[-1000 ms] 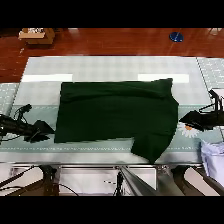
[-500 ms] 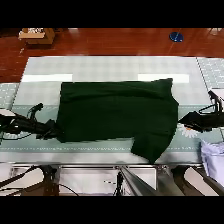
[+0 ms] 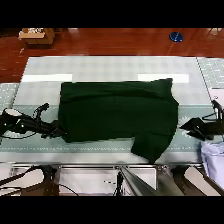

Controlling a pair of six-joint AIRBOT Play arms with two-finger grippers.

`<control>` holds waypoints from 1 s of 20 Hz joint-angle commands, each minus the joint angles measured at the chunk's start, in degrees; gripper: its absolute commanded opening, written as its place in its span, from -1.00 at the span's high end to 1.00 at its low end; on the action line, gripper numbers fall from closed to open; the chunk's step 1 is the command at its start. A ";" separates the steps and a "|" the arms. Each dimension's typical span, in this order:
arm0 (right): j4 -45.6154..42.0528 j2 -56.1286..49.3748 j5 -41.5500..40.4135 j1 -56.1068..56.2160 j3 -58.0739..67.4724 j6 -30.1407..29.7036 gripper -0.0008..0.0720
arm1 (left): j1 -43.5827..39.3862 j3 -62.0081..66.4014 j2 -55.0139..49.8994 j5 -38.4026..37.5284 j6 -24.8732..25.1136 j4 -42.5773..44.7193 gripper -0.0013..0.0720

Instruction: Fold the shirts.

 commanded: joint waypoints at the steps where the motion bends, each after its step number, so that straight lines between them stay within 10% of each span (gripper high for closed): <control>1: 4.68 -0.02 0.00 -2.27 -5.77 -0.61 -0.63 | 2.16 0.02 -0.04 -1.51 0.17 0.00 0.91; 14: 3.91 -0.26 -15.96 14.58 -10.43 7.17 -0.26 | 3.26 0.11 0.04 -2.05 0.20 -0.22 0.91; 15: 3.23 -0.98 -16.63 16.81 -10.43 7.93 -0.14 | 3.26 0.11 0.04 -2.03 0.20 -0.22 0.91; 17: 3.87 -2.10 -16.72 20.22 -10.40 7.85 0.75 | 3.26 0.11 0.04 -2.05 0.20 -0.22 0.91; 20: 6.58 0.46 -11.52 20.83 -8.66 4.33 0.90 | 3.26 0.83 0.07 -3.15 0.20 -0.46 0.91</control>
